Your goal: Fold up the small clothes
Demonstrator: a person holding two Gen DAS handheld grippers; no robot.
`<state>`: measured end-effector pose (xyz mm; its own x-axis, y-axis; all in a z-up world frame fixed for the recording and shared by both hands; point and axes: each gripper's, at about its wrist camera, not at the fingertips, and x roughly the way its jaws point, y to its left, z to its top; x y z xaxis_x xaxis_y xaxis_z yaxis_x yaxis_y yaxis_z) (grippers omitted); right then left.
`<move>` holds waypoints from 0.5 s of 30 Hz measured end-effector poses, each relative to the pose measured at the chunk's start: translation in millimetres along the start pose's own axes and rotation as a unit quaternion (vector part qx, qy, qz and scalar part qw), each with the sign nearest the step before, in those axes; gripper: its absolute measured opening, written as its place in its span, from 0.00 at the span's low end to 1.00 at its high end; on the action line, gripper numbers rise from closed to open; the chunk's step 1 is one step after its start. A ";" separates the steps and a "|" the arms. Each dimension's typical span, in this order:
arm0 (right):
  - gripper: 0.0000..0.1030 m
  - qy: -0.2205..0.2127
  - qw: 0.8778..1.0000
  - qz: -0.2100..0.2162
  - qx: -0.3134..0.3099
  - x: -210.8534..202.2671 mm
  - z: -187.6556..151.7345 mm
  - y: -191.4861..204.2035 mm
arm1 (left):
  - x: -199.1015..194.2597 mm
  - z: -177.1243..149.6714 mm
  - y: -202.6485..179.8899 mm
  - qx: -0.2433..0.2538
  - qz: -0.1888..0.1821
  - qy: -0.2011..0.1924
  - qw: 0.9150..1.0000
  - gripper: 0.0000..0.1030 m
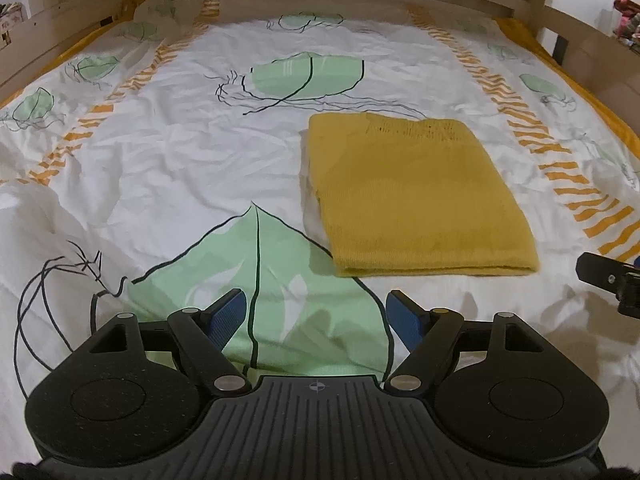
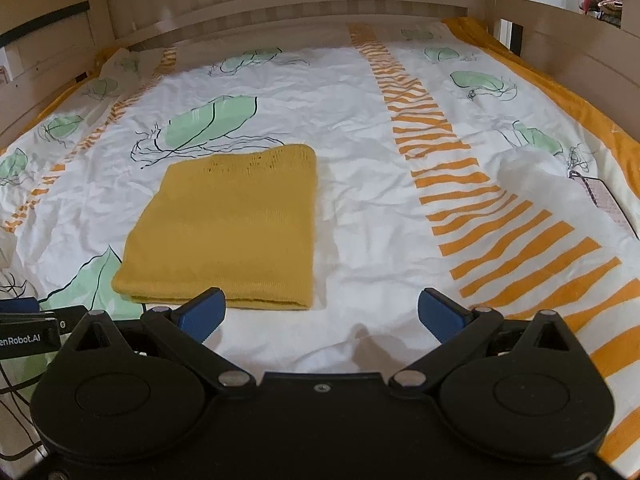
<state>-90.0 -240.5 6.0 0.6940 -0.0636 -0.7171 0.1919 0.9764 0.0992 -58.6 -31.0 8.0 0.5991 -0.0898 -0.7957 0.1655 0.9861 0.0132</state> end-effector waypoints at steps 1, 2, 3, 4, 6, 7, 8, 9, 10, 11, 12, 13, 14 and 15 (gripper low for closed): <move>0.99 0.001 1.000 0.000 0.000 0.5 -0.3 0.1 | -0.1 -0.6 -0.1 -0.001 -0.001 0.002 1.000 0.74; 0.99 0.003 1.000 -0.001 0.000 0.8 -0.7 0.2 | 0.0 -1.2 -0.3 -0.001 -0.002 0.003 1.000 0.74; 0.99 0.004 1.000 -0.001 0.000 1.0 -1.1 0.4 | 0.2 -1.8 -0.6 0.000 -0.002 0.005 1.000 0.74; 0.99 0.005 1.000 -0.001 0.000 1.6 -1.2 0.4 | 0.7 -2.2 -0.9 0.000 -0.003 0.007 1.000 0.74; 0.99 0.008 1.000 0.000 -0.001 2.4 -1.6 1.0 | 1.5 -2.7 -1.1 -0.002 -0.005 0.012 1.000 0.74; 0.99 0.009 1.000 0.000 -0.001 2.7 -1.9 1.5 | 1.7 -3.3 -0.7 -0.003 -0.007 0.014 1.000 0.74; 0.99 0.010 1.000 0.001 -0.001 3.0 -2.2 2.1 | 2.0 -3.6 -0.5 -0.004 -0.008 0.016 1.000 0.74; 0.99 0.012 1.000 0.001 -0.002 3.2 -2.5 2.6 | 2.3 -3.9 -0.4 -0.005 -0.008 0.017 1.000 0.74; 0.99 0.014 1.000 0.002 -0.003 3.6 -2.7 3.4 | 2.6 -4.2 -0.1 -0.005 -0.009 0.019 1.000 0.74; 0.99 0.015 1.000 0.003 -0.004 3.9 -3.1 4.3 | 2.7 -4.4 0.1 -0.006 -0.009 0.020 1.000 0.74; 0.99 0.016 1.000 0.004 -0.005 4.4 -3.5 4.9 | 3.0 -4.4 0.3 -0.006 -0.010 0.021 1.000 0.74; 0.99 0.017 1.000 0.005 -0.006 4.9 -3.9 5.7 | 3.3 -4.3 0.8 -0.006 -0.009 0.021 1.000 0.74; 0.99 0.019 1.000 0.006 -0.007 5.6 -4.1 6.5 | 3.5 -4.4 0.7 -0.006 -0.009 0.023 1.000 0.74; 0.99 0.020 1.000 0.007 -0.007 5.9 -4.6 7.2 | 3.5 -4.7 0.8 -0.006 -0.008 0.023 1.000 0.74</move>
<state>-87.7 -232.9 -0.6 0.6689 -0.0421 -0.7422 0.1721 0.9800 0.0994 -60.0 -29.8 2.4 0.5594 -0.0991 -0.8229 0.1657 0.9862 -0.0061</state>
